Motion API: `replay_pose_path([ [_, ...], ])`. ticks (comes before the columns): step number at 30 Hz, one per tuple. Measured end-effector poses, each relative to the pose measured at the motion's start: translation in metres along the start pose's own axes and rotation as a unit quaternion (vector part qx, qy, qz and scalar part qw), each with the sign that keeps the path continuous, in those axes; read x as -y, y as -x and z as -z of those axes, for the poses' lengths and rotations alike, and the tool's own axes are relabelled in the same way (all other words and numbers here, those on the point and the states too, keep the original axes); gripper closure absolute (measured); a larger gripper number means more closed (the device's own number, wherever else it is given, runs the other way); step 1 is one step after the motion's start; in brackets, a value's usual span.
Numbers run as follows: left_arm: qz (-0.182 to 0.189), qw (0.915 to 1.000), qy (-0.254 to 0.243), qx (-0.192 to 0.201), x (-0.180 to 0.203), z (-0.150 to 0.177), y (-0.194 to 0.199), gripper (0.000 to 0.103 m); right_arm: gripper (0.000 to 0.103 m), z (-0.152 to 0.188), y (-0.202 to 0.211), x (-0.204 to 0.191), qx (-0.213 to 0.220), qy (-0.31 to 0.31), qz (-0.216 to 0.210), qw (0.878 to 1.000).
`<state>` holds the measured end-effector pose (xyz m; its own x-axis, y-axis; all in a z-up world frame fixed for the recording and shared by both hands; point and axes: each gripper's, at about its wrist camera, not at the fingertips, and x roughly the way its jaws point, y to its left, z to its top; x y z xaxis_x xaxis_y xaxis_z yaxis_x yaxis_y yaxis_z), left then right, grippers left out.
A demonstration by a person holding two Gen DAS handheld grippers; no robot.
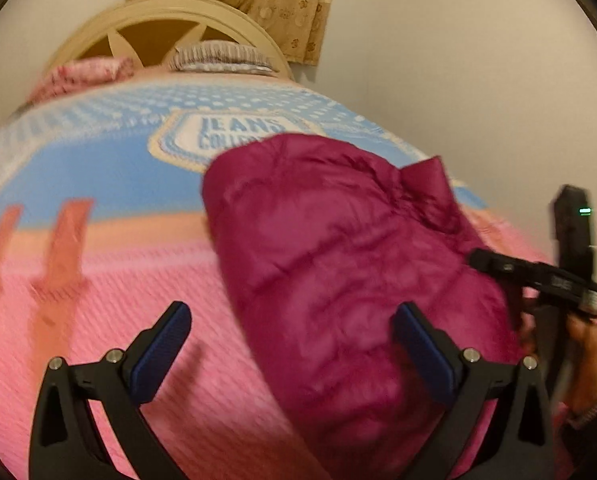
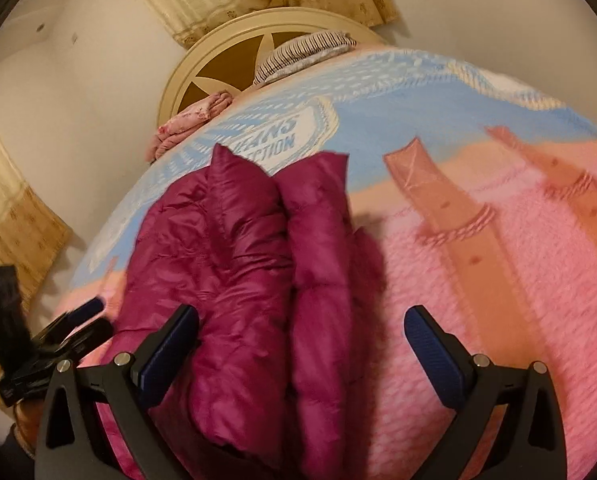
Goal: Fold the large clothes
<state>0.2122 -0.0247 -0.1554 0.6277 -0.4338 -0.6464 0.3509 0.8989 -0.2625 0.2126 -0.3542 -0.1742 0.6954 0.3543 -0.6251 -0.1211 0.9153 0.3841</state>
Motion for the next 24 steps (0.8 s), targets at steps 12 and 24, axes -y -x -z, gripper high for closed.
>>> replay_pose_path([
  [12, 0.094, 0.9921, 0.082, -0.017, -0.006, 0.005, -0.023, 0.000, 0.003, -0.006, -0.026, 0.023, -0.074, -0.074, -0.137, 0.985],
  [24, 0.073, 0.9964, 0.030, 0.032, 0.013, 0.010, 0.029, 0.064, 0.056, -0.005, -0.022, 0.019, -0.062, -0.129, -0.233, 0.962],
])
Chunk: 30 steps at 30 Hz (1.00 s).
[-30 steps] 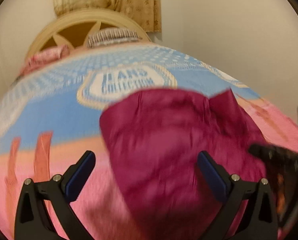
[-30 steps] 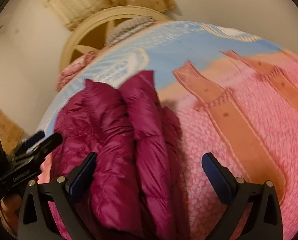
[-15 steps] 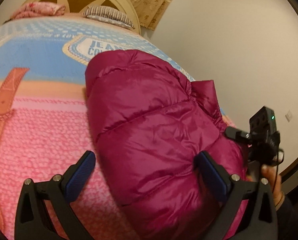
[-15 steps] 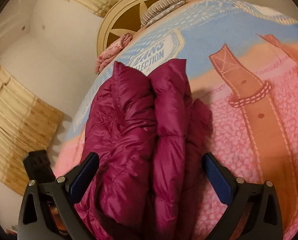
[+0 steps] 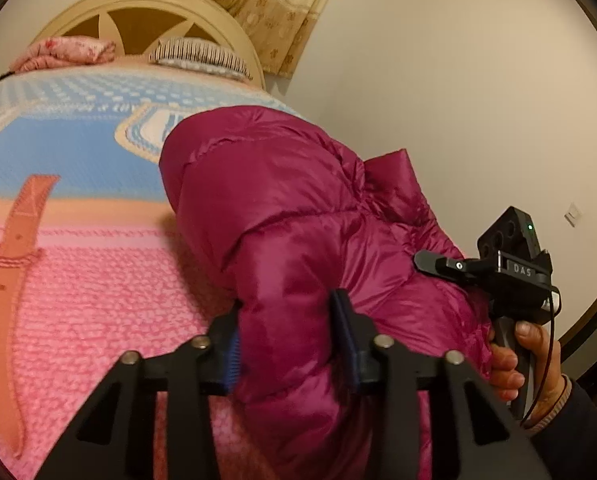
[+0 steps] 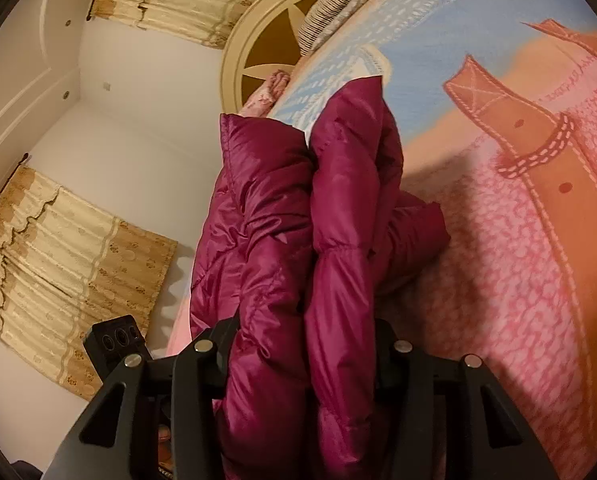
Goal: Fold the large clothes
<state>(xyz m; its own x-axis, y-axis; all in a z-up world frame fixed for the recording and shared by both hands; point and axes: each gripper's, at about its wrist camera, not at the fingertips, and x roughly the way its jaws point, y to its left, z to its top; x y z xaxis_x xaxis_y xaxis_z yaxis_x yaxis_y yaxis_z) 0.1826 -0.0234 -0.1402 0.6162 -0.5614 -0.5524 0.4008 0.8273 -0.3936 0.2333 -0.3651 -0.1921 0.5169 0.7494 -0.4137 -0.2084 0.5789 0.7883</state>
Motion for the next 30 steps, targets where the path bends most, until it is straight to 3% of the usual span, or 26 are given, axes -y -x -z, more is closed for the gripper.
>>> replay_pose_path([
  [9, -0.055, 0.9973, -0.004, 0.049, -0.005, 0.003, 0.078, 0.064, 0.057, 0.011, -0.022, -0.071, -0.018, 0.051, -0.037, 0.998],
  [17, -0.125, 0.9882, 0.019, 0.086, -0.046, 0.008, 0.149, 0.064, 0.057, 0.032, -0.092, -0.136, -0.068, 0.080, -0.092, 0.990],
  [30, -0.230, 0.9678, 0.035, 0.097, -0.094, 0.016, 0.212, 0.064, 0.057, 0.064, -0.200, -0.204, -0.141, 0.109, -0.137, 0.974],
])
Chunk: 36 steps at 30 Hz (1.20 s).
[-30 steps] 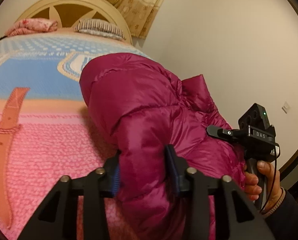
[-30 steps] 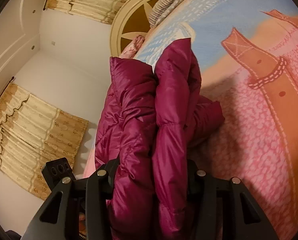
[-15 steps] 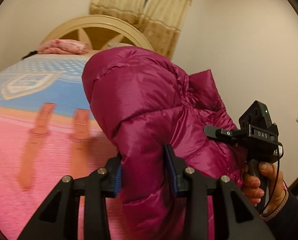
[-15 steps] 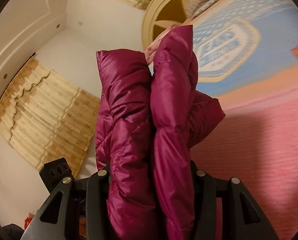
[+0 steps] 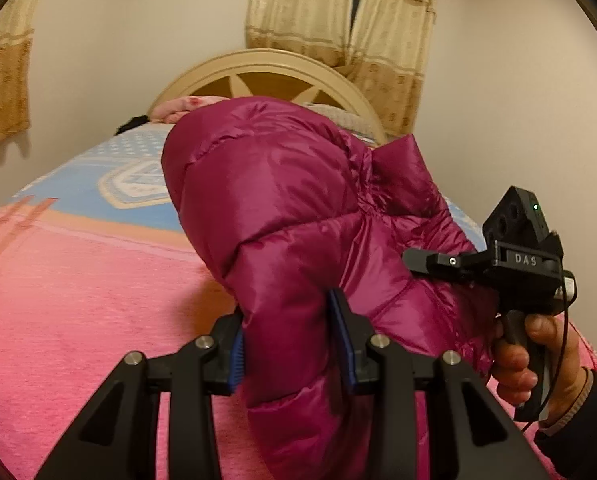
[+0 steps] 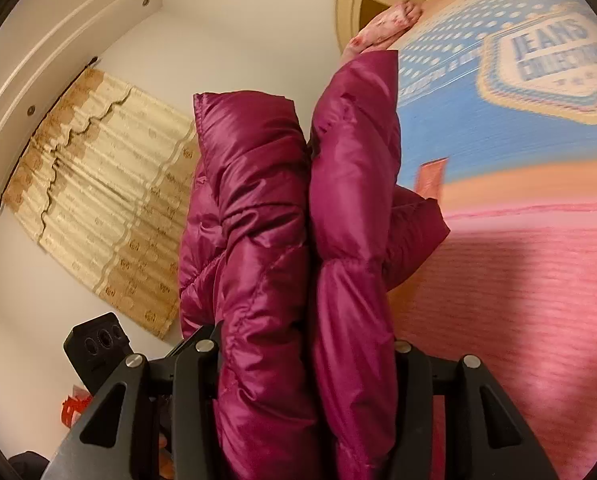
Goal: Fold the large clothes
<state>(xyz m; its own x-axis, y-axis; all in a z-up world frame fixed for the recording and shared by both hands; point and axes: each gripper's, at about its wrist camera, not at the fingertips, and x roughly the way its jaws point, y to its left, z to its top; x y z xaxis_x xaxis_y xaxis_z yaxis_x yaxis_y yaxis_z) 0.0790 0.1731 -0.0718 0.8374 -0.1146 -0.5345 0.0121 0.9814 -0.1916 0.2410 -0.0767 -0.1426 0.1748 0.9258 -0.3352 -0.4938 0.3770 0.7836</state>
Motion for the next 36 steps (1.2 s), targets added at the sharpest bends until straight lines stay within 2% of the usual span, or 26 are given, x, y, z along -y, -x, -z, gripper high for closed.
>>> replay_pose_path([
  [14, -0.057, 0.9971, 0.049, 0.009, -0.068, 0.020, 0.030, 0.064, 0.057, 0.014, -0.113, -0.021, -0.079, 0.013, -0.027, 0.996],
  [21, -0.079, 0.9940, 0.075, -0.006, -0.099, 0.040, 0.035, 0.064, 0.057, 0.022, -0.160, -0.036, -0.115, 0.017, -0.026, 0.993],
  [25, -0.091, 0.9923, 0.081, -0.023, -0.107, 0.049, 0.027, 0.064, 0.057, 0.027, -0.174, -0.031, -0.127, 0.010, -0.019, 0.992],
  [30, -0.103, 0.9897, 0.091, -0.039, -0.114, 0.058, 0.016, 0.053, 0.057, 0.029, -0.180, -0.018, -0.127, -0.010, -0.013, 0.992],
  [36, -0.124, 0.9872, 0.090, -0.046, -0.115, 0.065, 0.012, 0.029, 0.055, 0.033, -0.184, -0.009, -0.134, -0.015, 0.001, 0.991],
])
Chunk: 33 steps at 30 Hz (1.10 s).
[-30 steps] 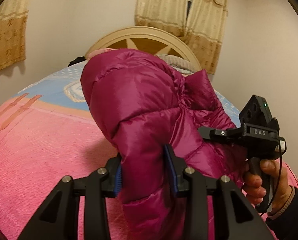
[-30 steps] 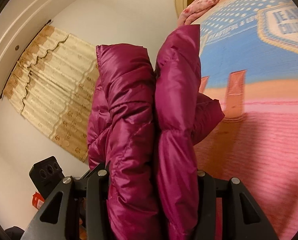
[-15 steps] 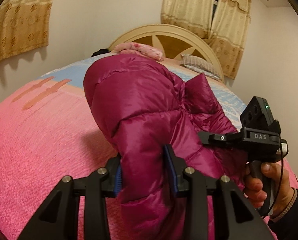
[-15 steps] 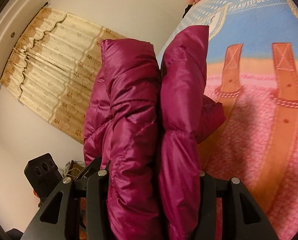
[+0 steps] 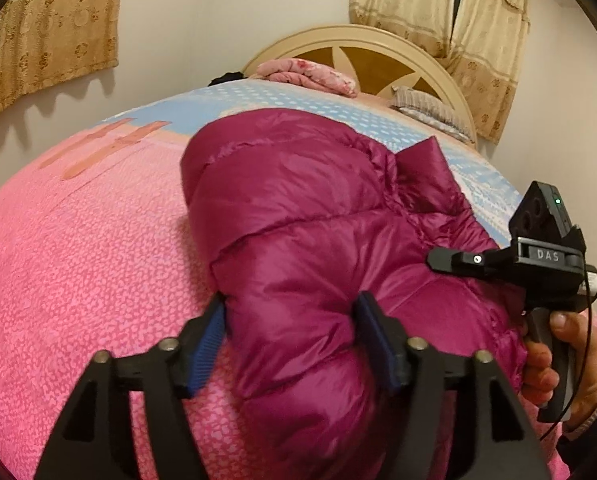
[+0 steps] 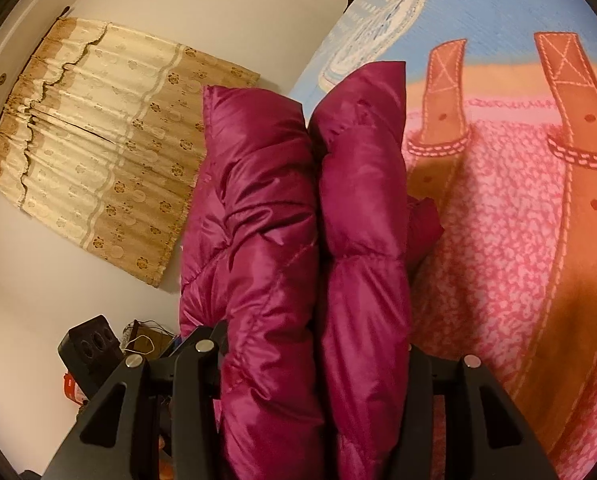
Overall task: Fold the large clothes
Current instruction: 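Lower the jacket bundle onto the bed and open both grippers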
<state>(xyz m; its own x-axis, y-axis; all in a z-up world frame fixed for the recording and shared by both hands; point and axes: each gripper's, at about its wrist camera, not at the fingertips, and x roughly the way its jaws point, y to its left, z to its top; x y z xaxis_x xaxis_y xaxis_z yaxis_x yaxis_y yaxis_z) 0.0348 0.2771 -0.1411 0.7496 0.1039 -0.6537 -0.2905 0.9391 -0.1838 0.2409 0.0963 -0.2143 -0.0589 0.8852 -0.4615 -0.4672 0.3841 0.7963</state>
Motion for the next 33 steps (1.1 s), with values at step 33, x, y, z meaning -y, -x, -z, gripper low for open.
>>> replay_pose_path([
  [33, -0.016, 0.9825, -0.053, 0.178, 0.060, -0.031, 0.157, 0.001, 0.014, 0.091, 0.176, -0.146, 0.225, 0.158, 0.200, 0.941],
])
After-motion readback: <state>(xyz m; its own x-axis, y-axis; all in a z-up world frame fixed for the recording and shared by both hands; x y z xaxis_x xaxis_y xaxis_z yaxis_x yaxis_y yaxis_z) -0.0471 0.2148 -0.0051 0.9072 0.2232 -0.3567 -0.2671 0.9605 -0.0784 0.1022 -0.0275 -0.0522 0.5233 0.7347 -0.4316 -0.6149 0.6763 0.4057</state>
